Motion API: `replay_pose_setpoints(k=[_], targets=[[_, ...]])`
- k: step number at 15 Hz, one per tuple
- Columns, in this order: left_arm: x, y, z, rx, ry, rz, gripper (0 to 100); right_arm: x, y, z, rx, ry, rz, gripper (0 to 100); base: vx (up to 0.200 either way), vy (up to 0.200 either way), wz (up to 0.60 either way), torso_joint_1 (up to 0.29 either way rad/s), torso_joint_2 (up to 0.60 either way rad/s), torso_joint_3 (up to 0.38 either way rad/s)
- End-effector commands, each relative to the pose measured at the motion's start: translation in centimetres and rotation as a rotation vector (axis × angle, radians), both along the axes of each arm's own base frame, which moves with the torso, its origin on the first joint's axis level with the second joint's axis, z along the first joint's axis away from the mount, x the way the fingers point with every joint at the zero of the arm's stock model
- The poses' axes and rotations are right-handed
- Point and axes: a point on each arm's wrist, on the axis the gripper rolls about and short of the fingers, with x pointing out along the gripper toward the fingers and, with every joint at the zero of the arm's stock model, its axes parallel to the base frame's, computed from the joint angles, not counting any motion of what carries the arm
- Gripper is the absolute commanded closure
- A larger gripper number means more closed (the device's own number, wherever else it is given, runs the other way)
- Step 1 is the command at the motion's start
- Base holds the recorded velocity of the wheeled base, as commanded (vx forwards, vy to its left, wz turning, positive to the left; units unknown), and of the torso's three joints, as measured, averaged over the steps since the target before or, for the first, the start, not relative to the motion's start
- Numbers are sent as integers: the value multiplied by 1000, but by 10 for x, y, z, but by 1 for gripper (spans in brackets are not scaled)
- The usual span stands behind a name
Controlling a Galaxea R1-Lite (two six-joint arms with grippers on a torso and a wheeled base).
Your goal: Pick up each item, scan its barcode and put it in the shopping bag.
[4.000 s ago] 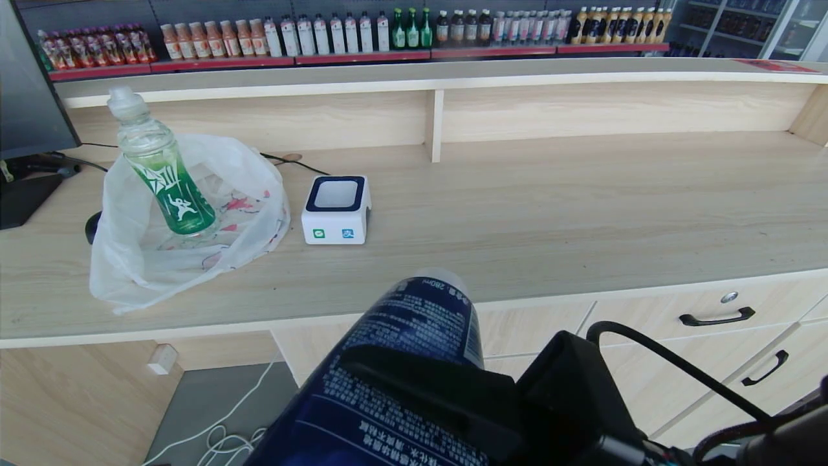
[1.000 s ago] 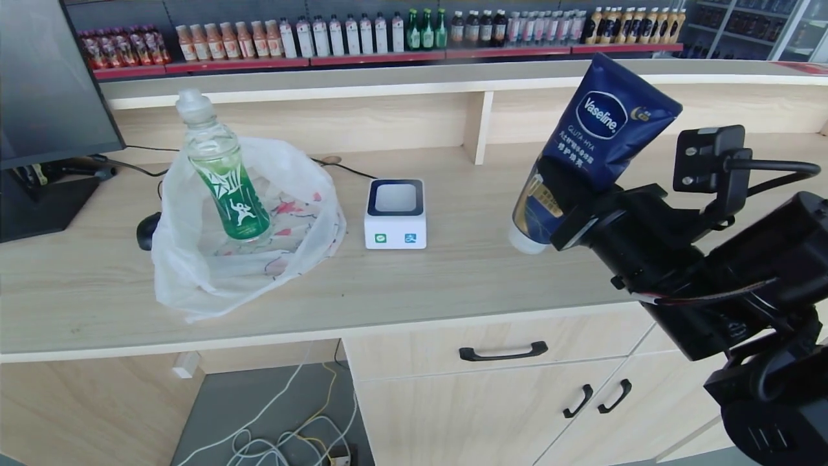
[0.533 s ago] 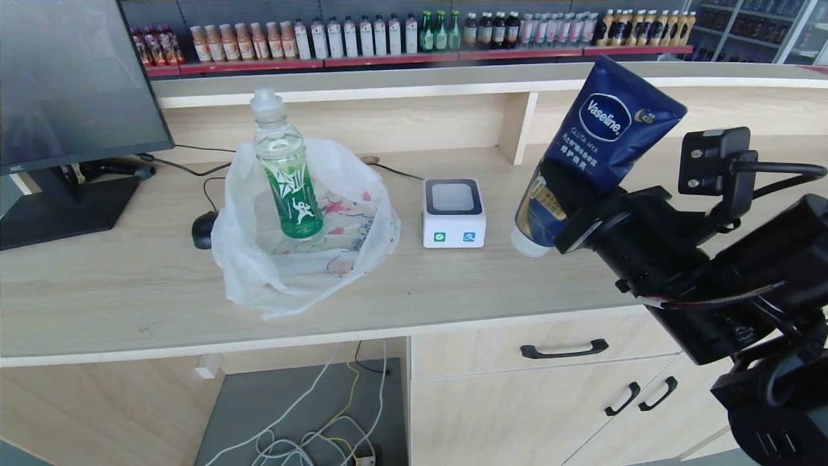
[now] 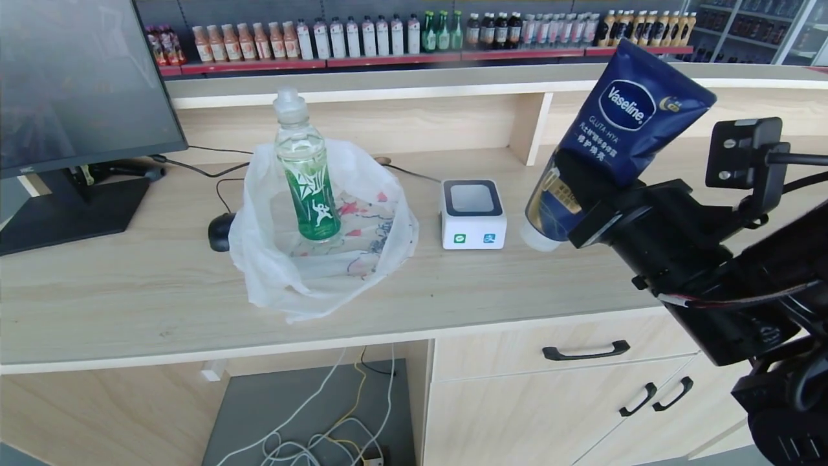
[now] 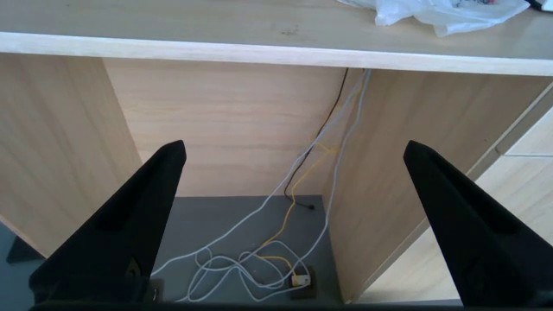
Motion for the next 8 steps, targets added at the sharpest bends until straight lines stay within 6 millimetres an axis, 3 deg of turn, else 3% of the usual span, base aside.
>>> replay_pose_setpoints(k=[1,4,8], targets=[[0,0,0,-1,0,1,0,-3,-1,-1,-1,6,7,100,0,0,0,0,0,0],[0,0,0,-1,0,0,0,18,13,-10,31,46,34,100,0,0,0,0,0,0],[0,0,0,-1,2,1,0,49,33,2,62,52,51,100,0,0,0,0,0,0]])
